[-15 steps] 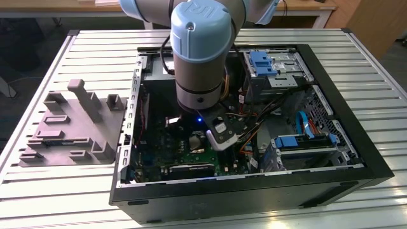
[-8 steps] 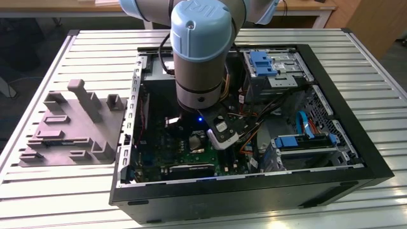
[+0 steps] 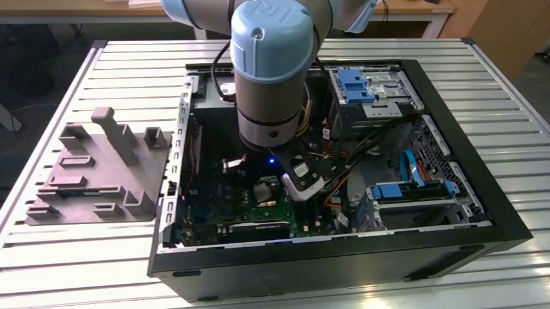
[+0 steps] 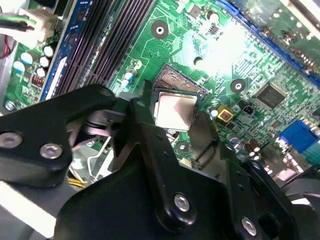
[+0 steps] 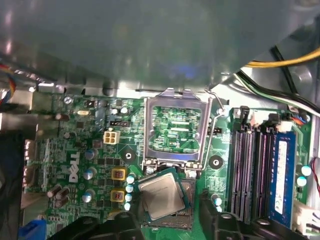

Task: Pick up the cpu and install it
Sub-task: 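Place the cpu into insertion slot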

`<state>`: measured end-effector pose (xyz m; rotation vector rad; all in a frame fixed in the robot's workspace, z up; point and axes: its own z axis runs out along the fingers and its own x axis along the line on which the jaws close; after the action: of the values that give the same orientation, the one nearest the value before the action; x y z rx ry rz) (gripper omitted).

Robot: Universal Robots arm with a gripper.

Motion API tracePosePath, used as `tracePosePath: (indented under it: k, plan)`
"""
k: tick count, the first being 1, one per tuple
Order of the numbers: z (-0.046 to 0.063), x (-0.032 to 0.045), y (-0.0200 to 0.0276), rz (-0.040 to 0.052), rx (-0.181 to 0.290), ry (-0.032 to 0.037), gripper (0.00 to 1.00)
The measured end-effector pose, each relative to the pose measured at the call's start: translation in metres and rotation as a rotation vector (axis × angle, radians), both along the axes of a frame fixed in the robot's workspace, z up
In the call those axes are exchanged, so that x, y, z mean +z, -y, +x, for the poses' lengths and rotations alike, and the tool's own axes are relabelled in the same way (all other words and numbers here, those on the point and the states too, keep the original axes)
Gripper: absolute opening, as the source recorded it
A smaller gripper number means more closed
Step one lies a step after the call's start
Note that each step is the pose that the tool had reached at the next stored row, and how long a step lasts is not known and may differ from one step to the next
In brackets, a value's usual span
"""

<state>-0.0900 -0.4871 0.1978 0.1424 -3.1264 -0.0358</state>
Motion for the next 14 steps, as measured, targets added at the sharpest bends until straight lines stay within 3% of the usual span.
tracePosePath:
  k: [1, 6, 10, 12, 14]
  plan:
    - [0.0, -0.0001, 0.0, 0.0007, 0.014, 0.0, 0.58]
    - [0.0, -0.0021, 0.0, 0.0147, 0.081, 0.0003, 0.58]
    - [0.0, -0.0038, 0.0, 0.0281, 0.1, 0.0007, 0.58]
    - [0.0, -0.0043, 0.0, 0.032, 0.105, 0.0007, 0.56]
    - [0.0, -0.0044, 0.0002, 0.034, 0.108, 0.0004, 0.43]
